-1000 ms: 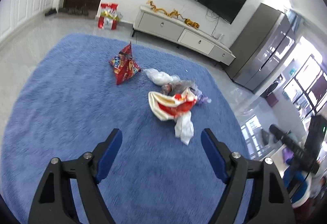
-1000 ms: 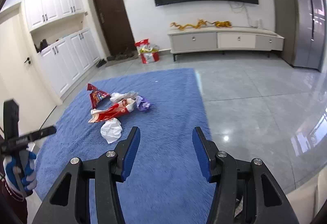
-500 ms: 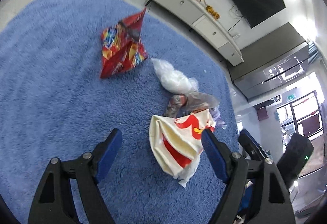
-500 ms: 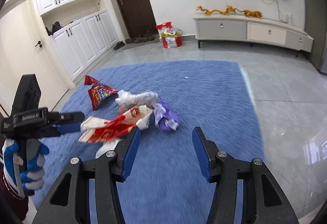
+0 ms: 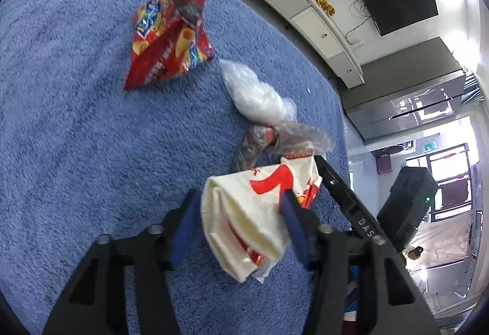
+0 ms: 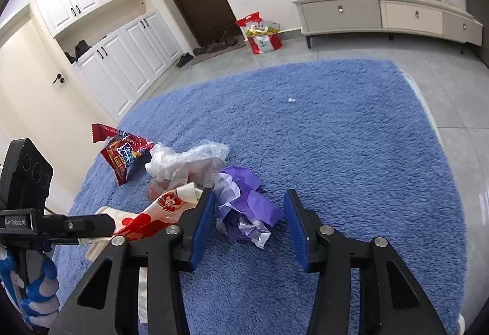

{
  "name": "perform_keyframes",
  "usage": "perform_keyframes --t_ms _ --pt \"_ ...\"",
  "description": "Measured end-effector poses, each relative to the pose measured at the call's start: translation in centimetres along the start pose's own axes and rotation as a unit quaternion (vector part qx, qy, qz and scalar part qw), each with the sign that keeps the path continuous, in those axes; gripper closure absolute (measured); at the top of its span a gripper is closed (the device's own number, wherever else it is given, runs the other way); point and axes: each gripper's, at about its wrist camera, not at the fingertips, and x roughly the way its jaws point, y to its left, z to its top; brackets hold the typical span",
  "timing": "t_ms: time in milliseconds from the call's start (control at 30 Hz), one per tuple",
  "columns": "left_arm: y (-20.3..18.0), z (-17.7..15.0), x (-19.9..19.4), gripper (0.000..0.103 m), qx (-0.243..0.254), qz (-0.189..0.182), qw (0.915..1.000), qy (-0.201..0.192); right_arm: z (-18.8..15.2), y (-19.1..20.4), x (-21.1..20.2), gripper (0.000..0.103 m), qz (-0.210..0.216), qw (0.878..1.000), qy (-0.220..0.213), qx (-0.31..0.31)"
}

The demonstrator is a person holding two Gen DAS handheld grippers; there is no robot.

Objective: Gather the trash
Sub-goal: 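Grasp the white-red paper bag with the left gripper while the right grasps the purple wrapper, then carry both held wrappers over the trash bin and open both grippers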

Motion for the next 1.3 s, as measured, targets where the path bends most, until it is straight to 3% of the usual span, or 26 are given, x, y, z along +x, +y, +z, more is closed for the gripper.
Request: perform_keyframes --t_ms 167,400,833,1067,1300 --pt "-0.6 -1.2 -0.1 0.074 0.001 -0.005 0.9999 -0.014 -0.6 0.5 -0.9 0.07 -0.006 1.0 -0.008 -0.009" --pt "-1.6 -3.6 -3.1 0.08 0.024 0.006 0.9979 -0.06 -3.3 0.2 -5.4 0.071 -0.023 0.999 -0.031 -0.012" --pt "-2.5 -8.0 -9.9 0.08 0.048 0.001 0.9907 -0.127 -12.3 -1.3 -19.5 0.071 -0.077 0.993 -0.088 0.007" --pt "-6.7 -10.4 -10.3 0.08 0.096 -0.022 0.9884 -0.116 -16.2 -4.7 -25.9 0.071 -0.127 0.983 -0.123 0.053" --pt "-13.5 -13.7 -6.2 0.08 0.172 -0.034 0.9827 -0.06 -19.9 -9.8 -29.5 0.071 -0.183 0.97 -0.127 0.101"
